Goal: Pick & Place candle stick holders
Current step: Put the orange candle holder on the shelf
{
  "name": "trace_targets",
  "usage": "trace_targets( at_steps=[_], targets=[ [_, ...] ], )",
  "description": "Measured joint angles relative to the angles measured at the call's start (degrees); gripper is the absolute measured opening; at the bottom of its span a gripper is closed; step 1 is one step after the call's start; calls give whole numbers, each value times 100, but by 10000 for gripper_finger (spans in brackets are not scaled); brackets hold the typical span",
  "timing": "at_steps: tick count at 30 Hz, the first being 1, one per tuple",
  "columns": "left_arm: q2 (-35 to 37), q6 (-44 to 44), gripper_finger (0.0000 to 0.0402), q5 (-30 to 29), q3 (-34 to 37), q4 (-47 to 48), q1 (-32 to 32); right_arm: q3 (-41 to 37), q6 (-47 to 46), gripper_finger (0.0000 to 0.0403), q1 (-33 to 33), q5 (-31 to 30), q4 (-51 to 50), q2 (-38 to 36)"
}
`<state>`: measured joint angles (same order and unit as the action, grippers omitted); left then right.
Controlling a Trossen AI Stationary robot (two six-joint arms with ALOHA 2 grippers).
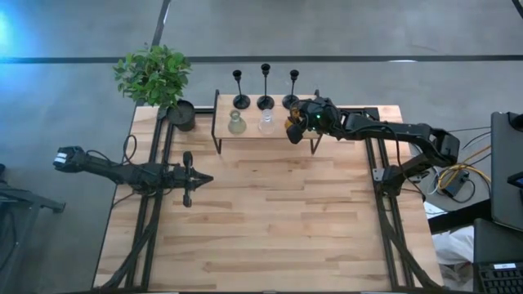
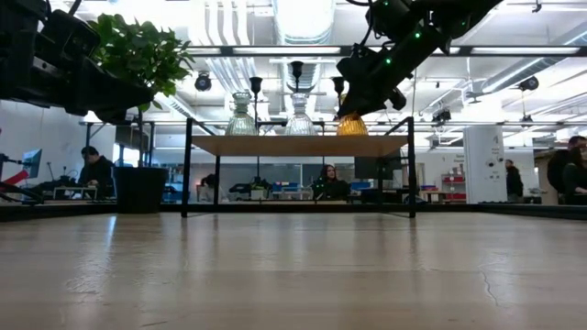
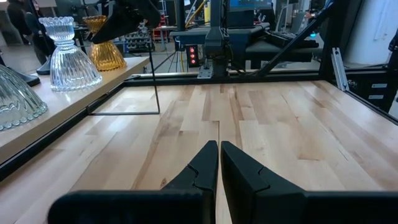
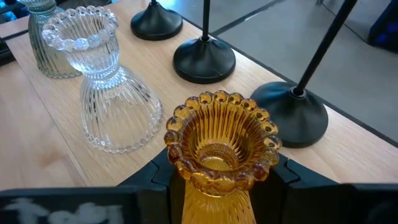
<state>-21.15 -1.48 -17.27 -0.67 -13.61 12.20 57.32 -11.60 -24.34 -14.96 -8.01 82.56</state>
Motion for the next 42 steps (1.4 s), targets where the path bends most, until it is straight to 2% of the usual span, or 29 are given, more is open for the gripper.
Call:
trace_targets(
  at_steps=[12, 21, 42],
  targets=[
    [0, 0, 26, 1, 0, -2, 1, -9, -117, 121, 0, -17, -54, -2],
    [0, 0, 26, 1, 0, -2, 0, -33, -125, 220, -2, -8, -164, 19],
    [0, 0, 26, 0, 0, -1, -1, -39, -131, 310, 7, 197, -166, 4]
  ],
)
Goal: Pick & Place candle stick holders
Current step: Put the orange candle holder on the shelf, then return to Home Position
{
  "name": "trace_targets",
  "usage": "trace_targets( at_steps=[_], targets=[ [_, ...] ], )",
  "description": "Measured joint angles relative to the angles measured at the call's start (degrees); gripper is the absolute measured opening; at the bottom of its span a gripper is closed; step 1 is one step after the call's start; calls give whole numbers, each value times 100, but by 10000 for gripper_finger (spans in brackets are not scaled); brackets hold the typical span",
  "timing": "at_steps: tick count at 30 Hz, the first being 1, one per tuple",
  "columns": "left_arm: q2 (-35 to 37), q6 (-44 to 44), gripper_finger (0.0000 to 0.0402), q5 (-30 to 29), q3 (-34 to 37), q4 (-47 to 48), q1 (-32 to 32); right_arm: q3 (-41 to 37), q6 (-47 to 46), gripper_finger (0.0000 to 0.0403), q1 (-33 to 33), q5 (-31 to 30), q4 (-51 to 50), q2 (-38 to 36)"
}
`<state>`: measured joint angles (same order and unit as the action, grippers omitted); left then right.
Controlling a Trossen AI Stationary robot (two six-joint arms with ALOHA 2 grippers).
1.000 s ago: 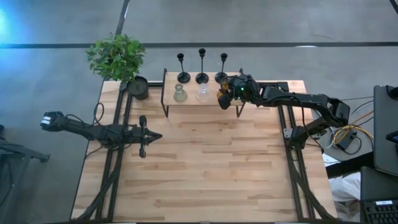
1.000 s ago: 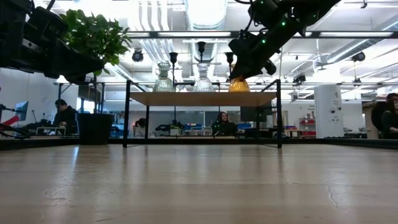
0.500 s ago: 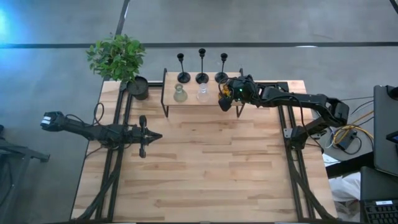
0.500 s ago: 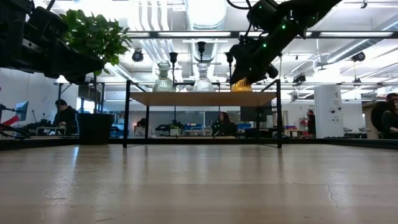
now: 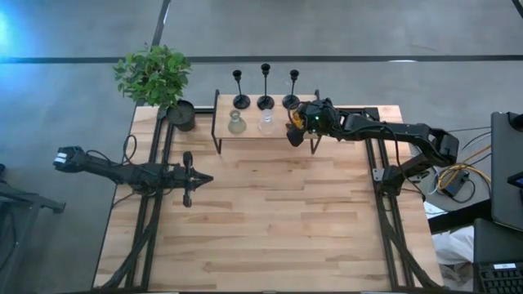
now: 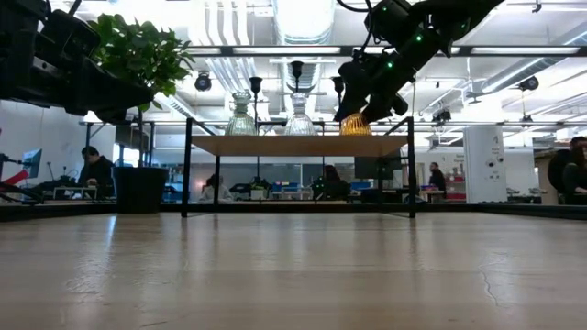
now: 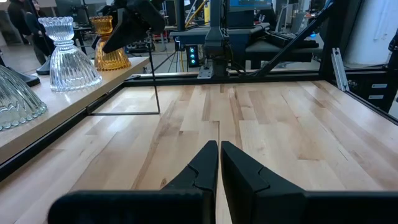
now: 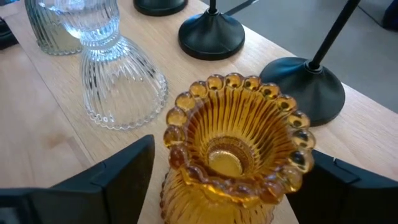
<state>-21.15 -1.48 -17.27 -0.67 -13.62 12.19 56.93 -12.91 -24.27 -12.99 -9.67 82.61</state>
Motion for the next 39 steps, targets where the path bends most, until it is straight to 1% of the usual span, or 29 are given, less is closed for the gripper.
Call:
trace_targets(
  at_steps=[16, 24, 31, 34, 39],
  targets=[
    [0, 0, 26, 2, 0, 1, -1, 11, -20, 366, -2, -46, 7, -11],
    [0, 0, 26, 1, -1, -1, 1, 18, -14, 368, -5, -53, -10, -80],
    [0, 0, 26, 1, -1, 1, 1, 18, -15, 368, -17, -221, -233, -455],
    [0, 0, 26, 0, 0, -1, -1, 22, -54, 368, -17, -219, -517, -663],
    [0, 0, 26, 1, -1, 1, 1, 22, -398, 368, -16, -214, -1039, -1015]
  ],
)
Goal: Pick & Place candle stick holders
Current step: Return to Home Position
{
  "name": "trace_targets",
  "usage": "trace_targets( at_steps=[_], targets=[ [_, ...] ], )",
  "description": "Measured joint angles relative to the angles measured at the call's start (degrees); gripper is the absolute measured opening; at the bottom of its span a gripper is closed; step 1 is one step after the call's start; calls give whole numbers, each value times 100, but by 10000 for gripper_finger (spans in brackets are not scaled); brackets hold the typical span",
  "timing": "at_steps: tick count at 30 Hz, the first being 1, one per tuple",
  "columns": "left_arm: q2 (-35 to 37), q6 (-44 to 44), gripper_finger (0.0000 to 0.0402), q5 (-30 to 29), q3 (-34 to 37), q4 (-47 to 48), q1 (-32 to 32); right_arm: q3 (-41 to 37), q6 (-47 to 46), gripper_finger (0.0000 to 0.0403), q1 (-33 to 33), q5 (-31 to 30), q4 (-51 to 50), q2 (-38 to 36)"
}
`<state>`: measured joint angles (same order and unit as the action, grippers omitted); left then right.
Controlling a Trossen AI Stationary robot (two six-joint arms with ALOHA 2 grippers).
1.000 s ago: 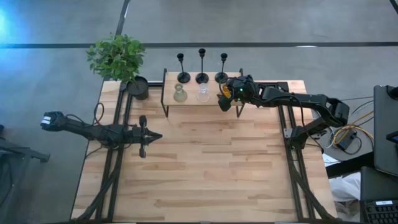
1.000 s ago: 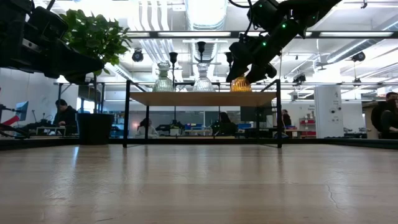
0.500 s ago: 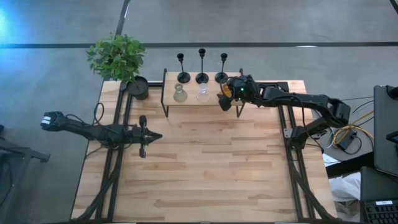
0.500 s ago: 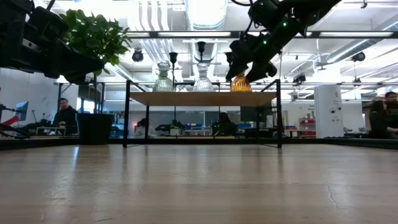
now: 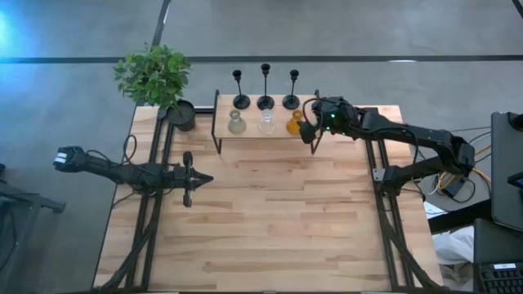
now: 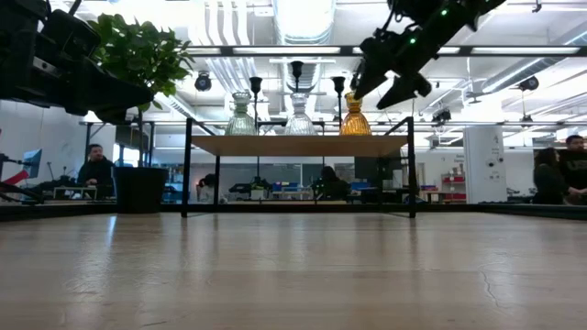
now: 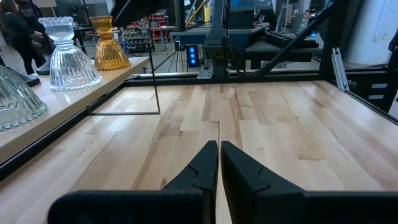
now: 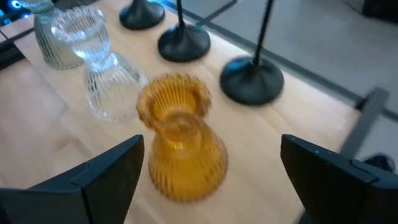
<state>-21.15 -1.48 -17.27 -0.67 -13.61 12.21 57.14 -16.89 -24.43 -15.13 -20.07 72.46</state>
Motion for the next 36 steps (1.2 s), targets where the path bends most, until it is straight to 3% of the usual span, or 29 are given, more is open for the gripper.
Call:
trace_targets(
  at_steps=[5, 14, 19, 24, 32, 36],
  targets=[
    [0, 0, 26, 1, 1, -2, -2, 0, -379, 368, 18, 155, -574, -391],
    [0, 0, 26, 1, 0, 0, 0, 0, -1012, 368, 46, 1187, -1559, -1243],
    [0, 0, 26, -1, 1, -1, 0, 0, -1325, 368, 488, 1313, -1716, -1747],
    [0, 0, 26, 1, 0, 0, 0, 0, -1988, 368, 1629, 613, -1730, -2103],
    [0, 0, 26, 0, 0, -1, 0, 0, -2917, 368, 3930, -1664, -1794, -1959],
    [0, 0, 26, 1, 0, -1, 0, 0, -2964, 368, 4439, -1948, -1951, -1710]
  ],
)
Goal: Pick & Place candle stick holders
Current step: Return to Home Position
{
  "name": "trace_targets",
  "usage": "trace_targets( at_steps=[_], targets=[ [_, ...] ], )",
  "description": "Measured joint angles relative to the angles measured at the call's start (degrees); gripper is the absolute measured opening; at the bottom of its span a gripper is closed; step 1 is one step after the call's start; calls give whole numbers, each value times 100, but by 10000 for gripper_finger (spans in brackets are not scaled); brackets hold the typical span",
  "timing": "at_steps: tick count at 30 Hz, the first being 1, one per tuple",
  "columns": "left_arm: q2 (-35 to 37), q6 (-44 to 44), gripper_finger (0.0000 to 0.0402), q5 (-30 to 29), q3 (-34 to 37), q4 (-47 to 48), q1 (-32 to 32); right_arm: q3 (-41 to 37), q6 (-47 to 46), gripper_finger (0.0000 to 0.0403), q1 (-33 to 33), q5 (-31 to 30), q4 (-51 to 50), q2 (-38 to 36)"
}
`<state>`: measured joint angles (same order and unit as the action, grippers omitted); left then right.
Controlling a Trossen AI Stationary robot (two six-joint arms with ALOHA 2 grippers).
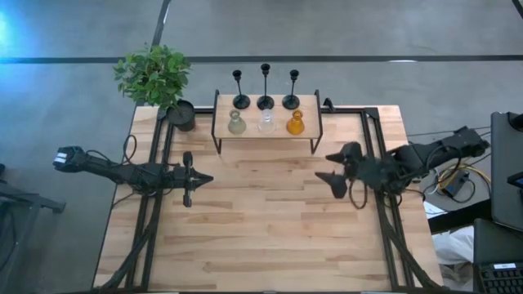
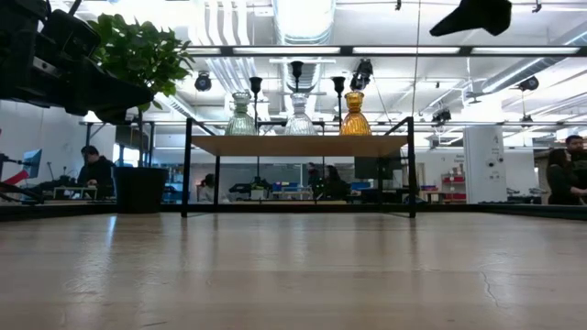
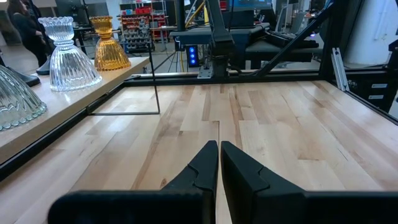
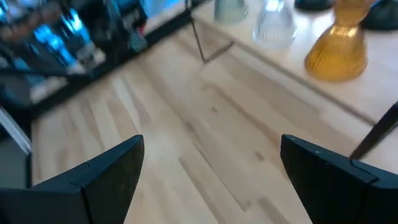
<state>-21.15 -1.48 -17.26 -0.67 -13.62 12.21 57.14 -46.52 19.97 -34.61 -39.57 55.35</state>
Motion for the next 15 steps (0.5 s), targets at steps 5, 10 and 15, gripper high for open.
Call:
trace_targets(
  at_steps=[5, 10, 15],
  targets=[
    [0, 0, 26, -2, 0, 1, -1, 0, -286, 368, 221, 9, -679, 325],
    [0, 0, 26, -2, 0, 1, 0, -2, -206, 348, 268, -134, -1093, 377],
    [0, 0, 26, 0, 0, -1, -1, -4, 124, 294, 404, -293, -1515, 69]
  ],
)
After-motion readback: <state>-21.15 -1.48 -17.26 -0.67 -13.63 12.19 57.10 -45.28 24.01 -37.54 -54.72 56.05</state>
